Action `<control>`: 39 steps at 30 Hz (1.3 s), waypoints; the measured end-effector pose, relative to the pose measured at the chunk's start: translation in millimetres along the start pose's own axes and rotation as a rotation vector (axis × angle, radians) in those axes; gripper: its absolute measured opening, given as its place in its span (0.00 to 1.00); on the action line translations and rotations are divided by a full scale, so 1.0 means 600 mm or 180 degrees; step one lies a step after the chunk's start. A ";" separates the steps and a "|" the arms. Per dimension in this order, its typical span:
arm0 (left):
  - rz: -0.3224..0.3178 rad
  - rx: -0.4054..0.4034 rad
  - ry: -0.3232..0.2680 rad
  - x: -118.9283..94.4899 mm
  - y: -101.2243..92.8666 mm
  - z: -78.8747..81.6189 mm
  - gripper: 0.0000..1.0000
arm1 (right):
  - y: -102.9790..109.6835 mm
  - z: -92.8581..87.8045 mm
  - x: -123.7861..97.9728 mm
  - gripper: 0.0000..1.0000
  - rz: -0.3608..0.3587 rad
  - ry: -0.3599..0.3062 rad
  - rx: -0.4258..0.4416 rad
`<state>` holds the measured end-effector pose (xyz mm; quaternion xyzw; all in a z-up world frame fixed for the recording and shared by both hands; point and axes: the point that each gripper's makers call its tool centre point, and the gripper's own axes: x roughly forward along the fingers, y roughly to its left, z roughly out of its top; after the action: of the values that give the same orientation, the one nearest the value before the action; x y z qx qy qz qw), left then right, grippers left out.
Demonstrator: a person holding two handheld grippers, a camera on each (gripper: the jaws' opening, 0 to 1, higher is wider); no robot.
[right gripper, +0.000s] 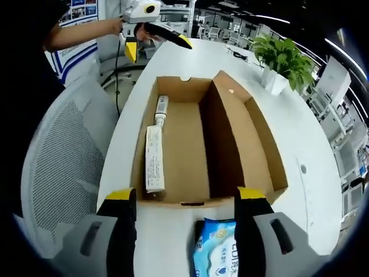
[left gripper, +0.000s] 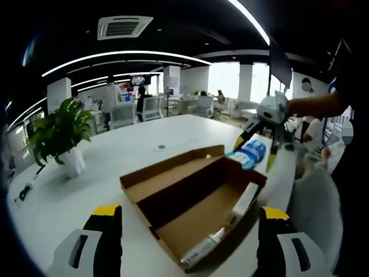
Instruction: Operate the shoe box by opening the lid, removing the specified soft item, and placing it in the target area until the item is outside and the box remains undamaged.
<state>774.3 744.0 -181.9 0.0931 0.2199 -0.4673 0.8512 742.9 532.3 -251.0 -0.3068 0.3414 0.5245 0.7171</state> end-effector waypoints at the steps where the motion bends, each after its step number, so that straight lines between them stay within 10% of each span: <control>1: 0.0012 -0.0005 0.0004 -0.001 0.000 -0.001 1.00 | 0.000 0.001 0.003 0.65 0.0017 0.0015 -0.0011; 22: 0.0008 0.0077 -0.0097 -0.011 -0.007 0.006 1.00 | 0.019 -0.016 0.078 0.59 0.0518 0.0362 -0.0331; 39: 0.0012 0.0063 -0.0134 -0.017 -0.011 0.005 1.00 | 0.055 -0.008 0.095 0.25 0.0704 0.0368 -0.0366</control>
<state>765.1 747.0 -174.0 0.0921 0.1970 -0.4697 0.8556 723.0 567.9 -302.5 -0.3377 0.3832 0.6005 0.6152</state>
